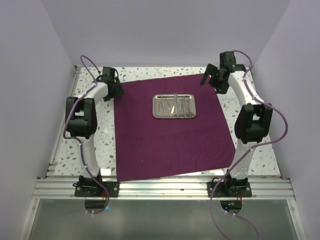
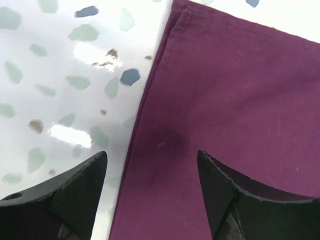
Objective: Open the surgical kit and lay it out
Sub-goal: Smooth out the surgical kit at the center of the board, then pick up the medical item from the container, then place the medical item in the surgical kit, then pick up the medical item from the container.
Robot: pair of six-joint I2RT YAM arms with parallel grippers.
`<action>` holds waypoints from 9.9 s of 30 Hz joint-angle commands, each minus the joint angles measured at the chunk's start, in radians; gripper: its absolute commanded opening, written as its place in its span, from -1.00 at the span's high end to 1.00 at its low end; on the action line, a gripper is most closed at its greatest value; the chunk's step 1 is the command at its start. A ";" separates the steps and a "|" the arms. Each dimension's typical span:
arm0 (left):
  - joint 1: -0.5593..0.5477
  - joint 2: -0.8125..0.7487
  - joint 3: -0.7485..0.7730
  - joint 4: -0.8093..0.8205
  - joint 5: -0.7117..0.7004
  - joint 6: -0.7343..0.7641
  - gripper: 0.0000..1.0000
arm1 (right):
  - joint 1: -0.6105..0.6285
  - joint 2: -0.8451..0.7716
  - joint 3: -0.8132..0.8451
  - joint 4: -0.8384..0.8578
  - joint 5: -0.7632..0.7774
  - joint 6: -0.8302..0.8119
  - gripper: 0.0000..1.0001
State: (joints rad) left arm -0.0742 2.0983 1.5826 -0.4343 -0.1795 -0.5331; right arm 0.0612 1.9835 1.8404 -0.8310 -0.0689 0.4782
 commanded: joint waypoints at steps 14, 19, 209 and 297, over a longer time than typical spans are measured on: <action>-0.002 0.371 0.429 0.042 -0.009 -0.056 0.17 | -0.090 0.468 0.391 0.233 -0.035 0.082 -0.97; -0.001 0.350 0.361 0.049 0.014 -0.067 0.85 | -0.095 0.613 0.538 0.242 -0.037 0.088 -0.97; -0.536 -0.468 -0.286 -0.099 -0.127 -0.071 -0.40 | 0.399 -0.956 -0.757 -0.048 0.222 -0.069 -0.97; -0.535 0.285 0.467 -0.067 -0.146 0.306 -0.31 | 0.397 -0.842 -0.747 -0.042 0.253 -0.073 -0.97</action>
State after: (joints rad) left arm -0.5968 2.3611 1.9911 -0.5190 -0.4355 -0.1749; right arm 0.4591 1.1378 1.0851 -0.8932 0.1905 0.4191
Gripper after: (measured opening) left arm 0.675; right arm 0.985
